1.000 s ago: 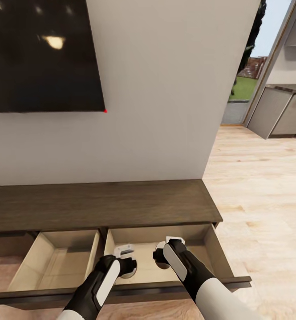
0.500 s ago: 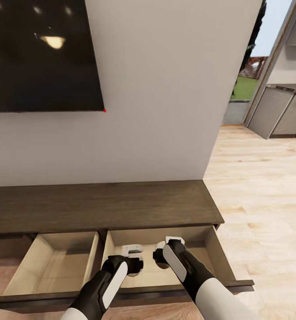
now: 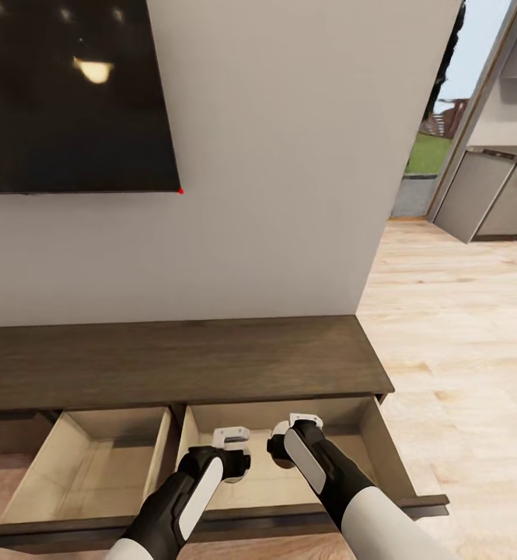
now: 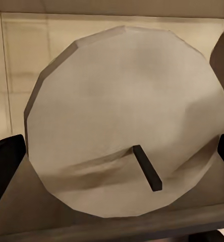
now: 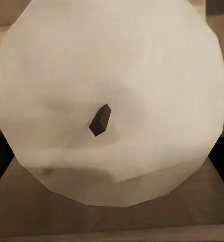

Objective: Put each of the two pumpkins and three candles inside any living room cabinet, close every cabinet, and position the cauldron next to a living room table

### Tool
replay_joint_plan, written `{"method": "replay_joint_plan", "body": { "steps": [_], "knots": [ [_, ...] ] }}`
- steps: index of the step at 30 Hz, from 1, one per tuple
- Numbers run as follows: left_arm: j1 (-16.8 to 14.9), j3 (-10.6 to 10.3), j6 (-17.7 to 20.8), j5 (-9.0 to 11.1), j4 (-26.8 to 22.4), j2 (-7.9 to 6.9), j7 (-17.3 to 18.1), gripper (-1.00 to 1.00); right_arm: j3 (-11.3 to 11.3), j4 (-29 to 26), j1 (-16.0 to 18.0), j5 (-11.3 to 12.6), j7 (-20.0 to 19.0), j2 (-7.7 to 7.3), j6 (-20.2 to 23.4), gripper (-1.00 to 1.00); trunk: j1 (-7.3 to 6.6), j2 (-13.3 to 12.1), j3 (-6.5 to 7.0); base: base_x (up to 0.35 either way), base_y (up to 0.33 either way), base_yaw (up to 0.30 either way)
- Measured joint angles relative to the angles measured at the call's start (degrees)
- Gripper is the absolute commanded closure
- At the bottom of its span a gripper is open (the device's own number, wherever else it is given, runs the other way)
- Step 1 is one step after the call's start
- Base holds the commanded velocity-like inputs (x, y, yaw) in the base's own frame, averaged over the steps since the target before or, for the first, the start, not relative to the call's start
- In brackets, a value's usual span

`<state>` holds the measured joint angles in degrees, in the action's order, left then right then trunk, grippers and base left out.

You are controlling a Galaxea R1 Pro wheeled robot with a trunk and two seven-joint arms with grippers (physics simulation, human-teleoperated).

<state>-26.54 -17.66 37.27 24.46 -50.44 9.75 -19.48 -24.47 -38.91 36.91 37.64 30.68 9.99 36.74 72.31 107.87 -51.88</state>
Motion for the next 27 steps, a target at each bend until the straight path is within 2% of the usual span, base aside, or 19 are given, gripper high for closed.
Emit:
{"method": "replay_joint_plan", "body": {
  "steps": [27],
  "knots": [
    [0.0, 0.1, -0.1, 0.2, -0.7, 0.00, 0.1, 1.00, 0.0, 1.5, 0.0, -0.2, 0.0, 0.00, -0.2, 1.00, 5.93, 10.8, -4.85, 0.000, 0.000, 0.000]
  ]
}}
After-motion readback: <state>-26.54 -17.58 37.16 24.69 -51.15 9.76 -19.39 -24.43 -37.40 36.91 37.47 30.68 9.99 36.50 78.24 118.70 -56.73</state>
